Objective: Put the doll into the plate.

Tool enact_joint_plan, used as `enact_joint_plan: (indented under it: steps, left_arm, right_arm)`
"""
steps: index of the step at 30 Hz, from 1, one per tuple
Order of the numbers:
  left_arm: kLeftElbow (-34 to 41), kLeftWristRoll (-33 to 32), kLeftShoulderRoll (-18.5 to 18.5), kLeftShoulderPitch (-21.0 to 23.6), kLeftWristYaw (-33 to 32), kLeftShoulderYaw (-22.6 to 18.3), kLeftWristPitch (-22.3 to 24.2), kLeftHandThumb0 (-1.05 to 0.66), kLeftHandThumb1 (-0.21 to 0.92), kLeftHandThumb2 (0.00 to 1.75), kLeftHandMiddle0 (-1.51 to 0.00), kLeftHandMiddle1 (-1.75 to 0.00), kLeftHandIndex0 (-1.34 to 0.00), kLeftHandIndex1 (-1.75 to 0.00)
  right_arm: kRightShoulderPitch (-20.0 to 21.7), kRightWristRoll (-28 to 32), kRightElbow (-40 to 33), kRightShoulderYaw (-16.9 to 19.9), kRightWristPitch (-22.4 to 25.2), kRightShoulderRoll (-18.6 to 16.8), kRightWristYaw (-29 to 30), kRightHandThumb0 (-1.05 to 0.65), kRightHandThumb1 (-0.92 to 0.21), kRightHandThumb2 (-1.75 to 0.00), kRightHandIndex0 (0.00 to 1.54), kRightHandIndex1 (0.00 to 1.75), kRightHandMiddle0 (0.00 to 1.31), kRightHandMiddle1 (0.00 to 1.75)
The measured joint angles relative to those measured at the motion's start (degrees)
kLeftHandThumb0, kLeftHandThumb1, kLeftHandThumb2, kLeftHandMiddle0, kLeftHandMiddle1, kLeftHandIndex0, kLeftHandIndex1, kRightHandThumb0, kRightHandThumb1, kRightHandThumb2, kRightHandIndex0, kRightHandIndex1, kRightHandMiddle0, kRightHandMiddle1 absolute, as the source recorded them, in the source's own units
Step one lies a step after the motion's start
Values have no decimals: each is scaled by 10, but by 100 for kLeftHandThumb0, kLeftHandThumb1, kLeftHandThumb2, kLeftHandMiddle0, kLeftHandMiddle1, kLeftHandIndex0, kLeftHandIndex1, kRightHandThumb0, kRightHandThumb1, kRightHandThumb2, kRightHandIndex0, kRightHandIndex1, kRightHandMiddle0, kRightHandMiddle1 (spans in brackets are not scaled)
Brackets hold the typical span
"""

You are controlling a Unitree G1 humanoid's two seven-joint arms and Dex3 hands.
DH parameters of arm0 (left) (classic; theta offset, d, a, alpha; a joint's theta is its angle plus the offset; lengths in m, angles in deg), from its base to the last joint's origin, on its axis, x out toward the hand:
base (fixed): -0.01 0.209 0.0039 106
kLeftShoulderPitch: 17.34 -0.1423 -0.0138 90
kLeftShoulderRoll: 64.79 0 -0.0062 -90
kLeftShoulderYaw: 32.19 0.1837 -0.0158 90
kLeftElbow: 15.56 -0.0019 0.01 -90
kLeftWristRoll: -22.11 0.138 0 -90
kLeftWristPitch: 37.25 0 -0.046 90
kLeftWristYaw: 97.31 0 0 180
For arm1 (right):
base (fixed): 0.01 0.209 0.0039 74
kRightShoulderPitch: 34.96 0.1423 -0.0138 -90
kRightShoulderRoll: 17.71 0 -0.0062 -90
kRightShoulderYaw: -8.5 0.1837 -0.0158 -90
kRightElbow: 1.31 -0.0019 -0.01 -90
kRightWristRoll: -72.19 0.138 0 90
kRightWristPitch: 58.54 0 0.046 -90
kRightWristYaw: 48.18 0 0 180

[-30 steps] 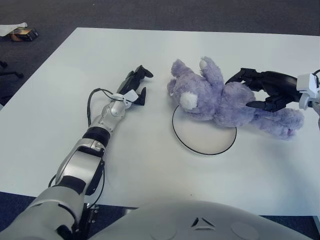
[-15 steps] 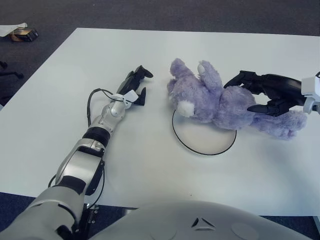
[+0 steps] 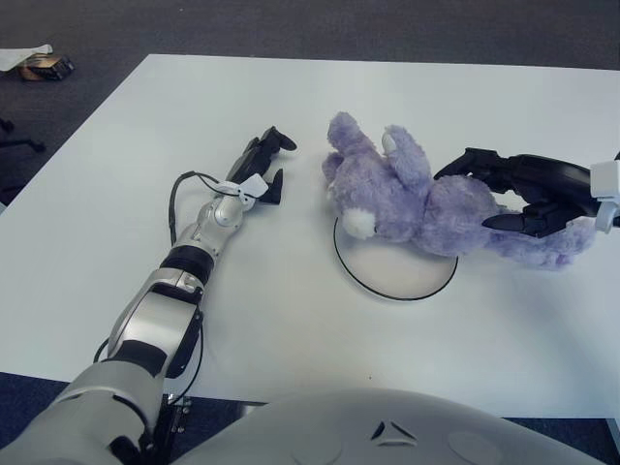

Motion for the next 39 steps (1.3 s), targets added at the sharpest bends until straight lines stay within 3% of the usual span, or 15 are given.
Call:
enact_joint_plan:
  steps: [4, 10, 16, 27, 34, 39]
  left_arm:
    - [4, 0, -1, -1, -1, 0, 2, 22, 30, 159, -4, -120, 0, -146]
    - [15, 3, -1, -8, -11, 1, 2, 21, 34, 161, -6, -121, 0, -152]
    - [25, 5, -1, -17, -24, 3, 1, 21, 38, 162, -5, -121, 0, -157]
    - [25, 22, -1, -19, -42, 5, -9, 21, 41, 163, -4, -122, 0, -159]
    - [19, 22, -1, -16, -42, 5, -11, 22, 39, 164, -3, -123, 0, -159]
    - [12, 22, -2, -13, -41, 4, -17, 24, 37, 164, -3, -126, 0, -158]
  right_arm:
    - [-10, -4, 0, 0, -16, 6, -1, -92, -92, -43, 1, 55, 0, 76]
    - [-22, -33, 0, -9, -54, 29, -7, -97, -92, -52, 0, 51, 0, 57]
    - [-65, -75, -2, -19, -103, 43, 10, -102, -92, -61, 0, 40, 0, 49]
    - [-85, -99, 24, -32, -191, 40, 46, -97, -92, -64, 0, 35, 0, 79]
    - [-90, -118, 30, -34, -215, 40, 71, -95, -92, -66, 0, 30, 0, 85]
    - [-104, -121, 35, -22, -238, 41, 79, -95, -92, -68, 0, 28, 0, 80]
